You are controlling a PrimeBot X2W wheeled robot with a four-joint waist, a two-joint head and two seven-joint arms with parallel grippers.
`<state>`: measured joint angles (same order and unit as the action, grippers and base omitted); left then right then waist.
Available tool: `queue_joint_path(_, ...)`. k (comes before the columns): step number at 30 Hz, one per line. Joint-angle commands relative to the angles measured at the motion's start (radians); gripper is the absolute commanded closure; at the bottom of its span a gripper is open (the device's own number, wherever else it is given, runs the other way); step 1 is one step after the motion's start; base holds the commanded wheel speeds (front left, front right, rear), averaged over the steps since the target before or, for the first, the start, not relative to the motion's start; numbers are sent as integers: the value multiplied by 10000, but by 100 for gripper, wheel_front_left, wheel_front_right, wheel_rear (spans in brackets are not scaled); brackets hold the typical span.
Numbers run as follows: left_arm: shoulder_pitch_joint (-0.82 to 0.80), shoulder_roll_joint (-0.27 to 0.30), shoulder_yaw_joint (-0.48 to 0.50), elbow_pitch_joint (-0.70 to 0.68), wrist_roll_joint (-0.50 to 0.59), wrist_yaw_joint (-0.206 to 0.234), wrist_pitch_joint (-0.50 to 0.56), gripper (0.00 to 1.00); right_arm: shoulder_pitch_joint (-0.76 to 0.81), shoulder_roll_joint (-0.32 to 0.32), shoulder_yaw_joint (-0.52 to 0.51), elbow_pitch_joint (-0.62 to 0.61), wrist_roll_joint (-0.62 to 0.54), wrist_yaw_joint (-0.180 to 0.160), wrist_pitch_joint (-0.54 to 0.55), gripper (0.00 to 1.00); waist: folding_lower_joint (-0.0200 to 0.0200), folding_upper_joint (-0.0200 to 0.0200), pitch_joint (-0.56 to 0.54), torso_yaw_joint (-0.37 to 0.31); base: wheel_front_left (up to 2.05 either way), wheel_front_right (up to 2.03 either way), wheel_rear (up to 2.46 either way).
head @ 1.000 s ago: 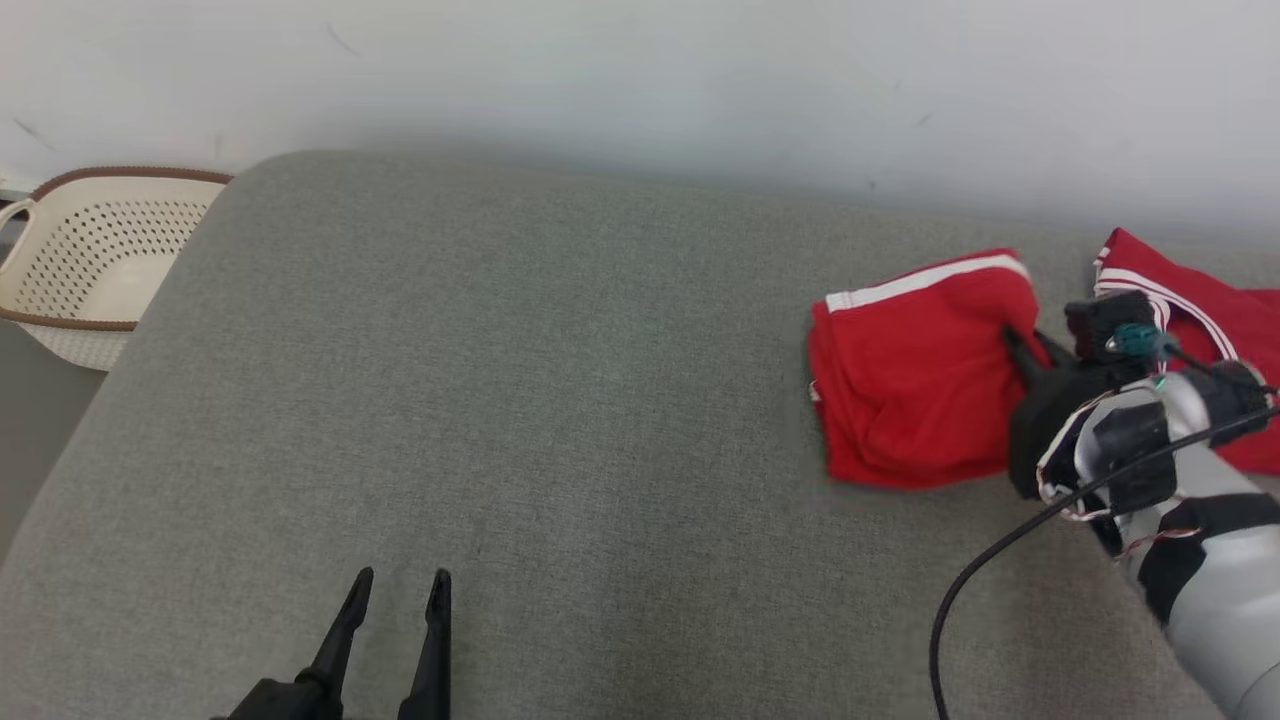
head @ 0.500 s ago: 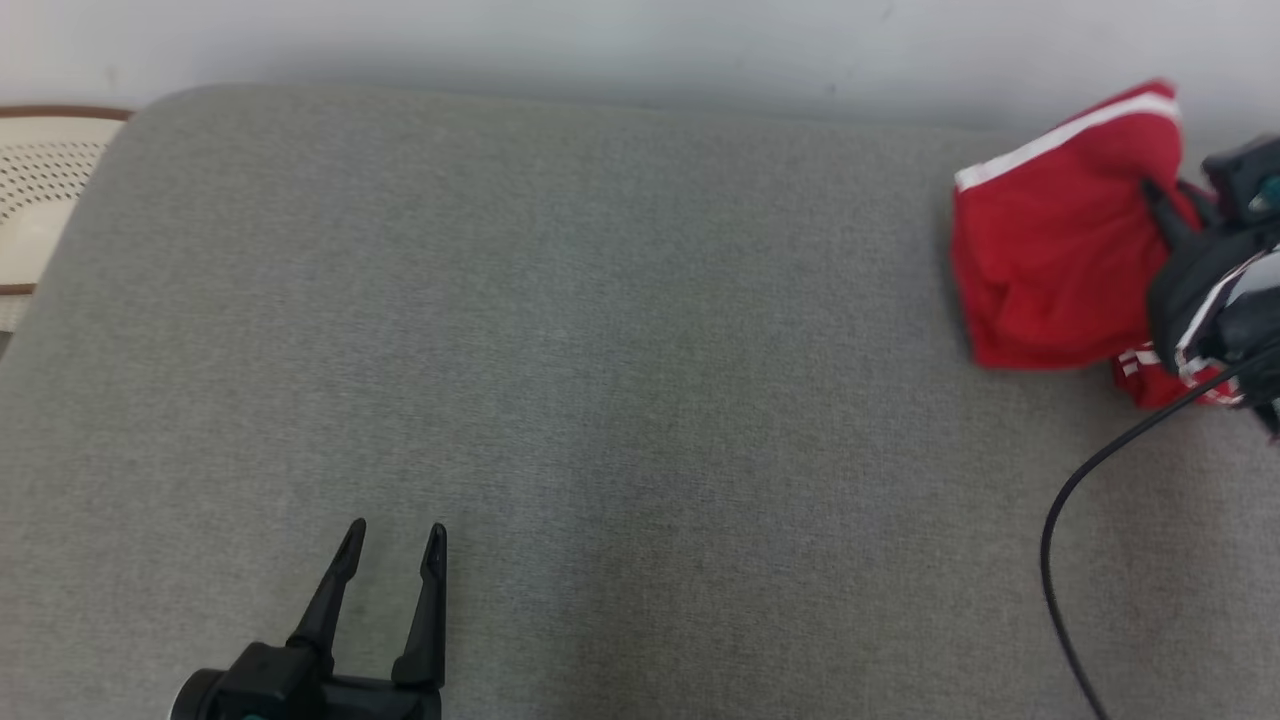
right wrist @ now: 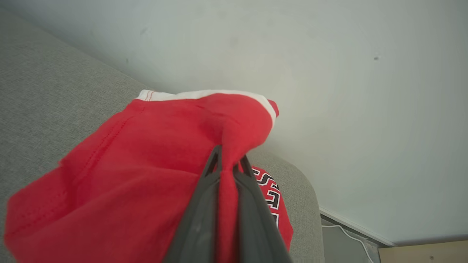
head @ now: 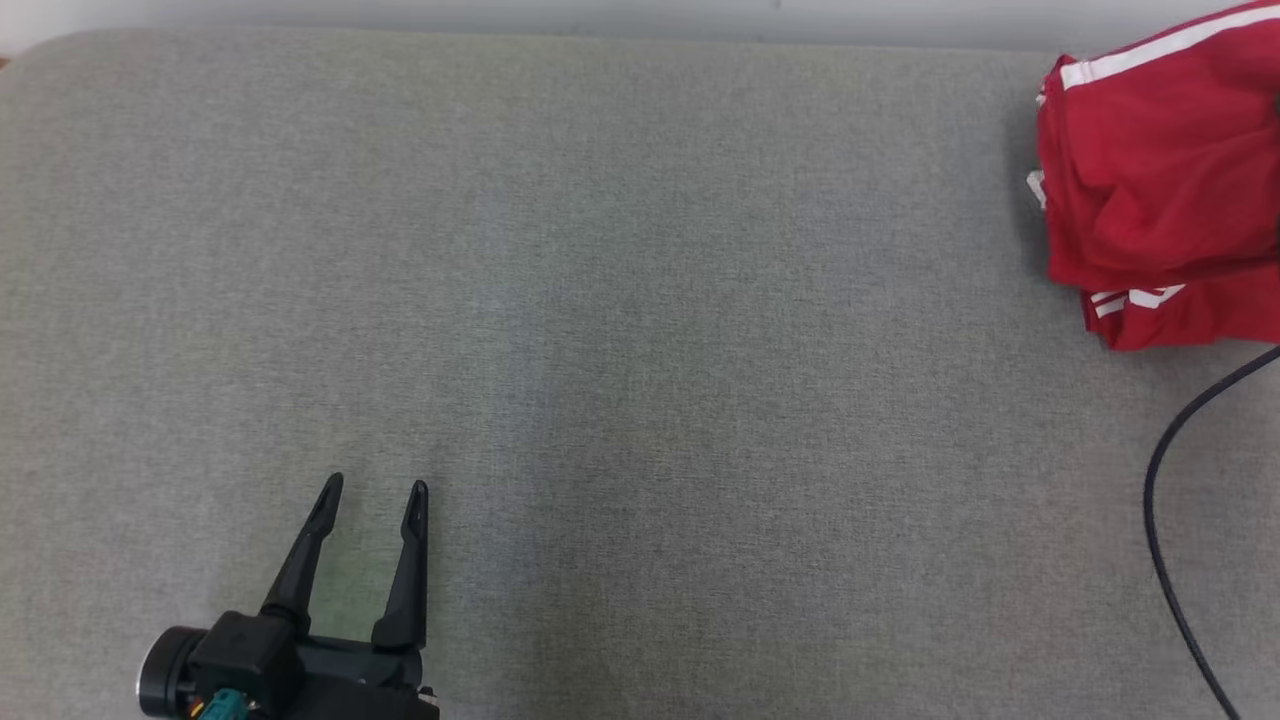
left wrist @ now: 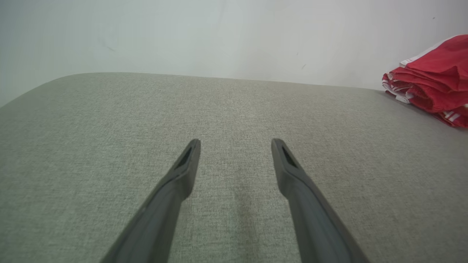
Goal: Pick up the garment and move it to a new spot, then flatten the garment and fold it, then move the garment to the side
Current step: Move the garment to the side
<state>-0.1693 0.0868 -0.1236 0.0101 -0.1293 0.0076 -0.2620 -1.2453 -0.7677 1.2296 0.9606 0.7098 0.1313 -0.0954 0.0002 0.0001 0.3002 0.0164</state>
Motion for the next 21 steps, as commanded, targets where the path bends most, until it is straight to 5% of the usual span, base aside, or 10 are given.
queue_joint_path(1,-82,92,31,-67,68,16,-30,0,-201,-240,126,-32,122,-10,21,100,-2,-1,177,-153,0,0,0)
queue_joint_path(18,-347,302,-164,-347,118,55,154,0,-785,-530,456,576,330,-10,73,99,-2,-1,753,-166,0,0,0)
queue_joint_path(19,-320,301,-167,-342,112,78,152,0,-769,-523,464,693,311,-10,130,57,-2,-1,747,-155,0,0,0)
queue_joint_path(20,-309,292,-173,-340,104,93,150,0,-776,-521,471,814,300,-10,172,0,-2,-1,746,-146,0,0,0)
queue_joint_path(21,-293,302,-173,-333,94,94,148,0,-805,-511,475,885,261,-10,137,0,-2,-1,738,-140,0,0,0)
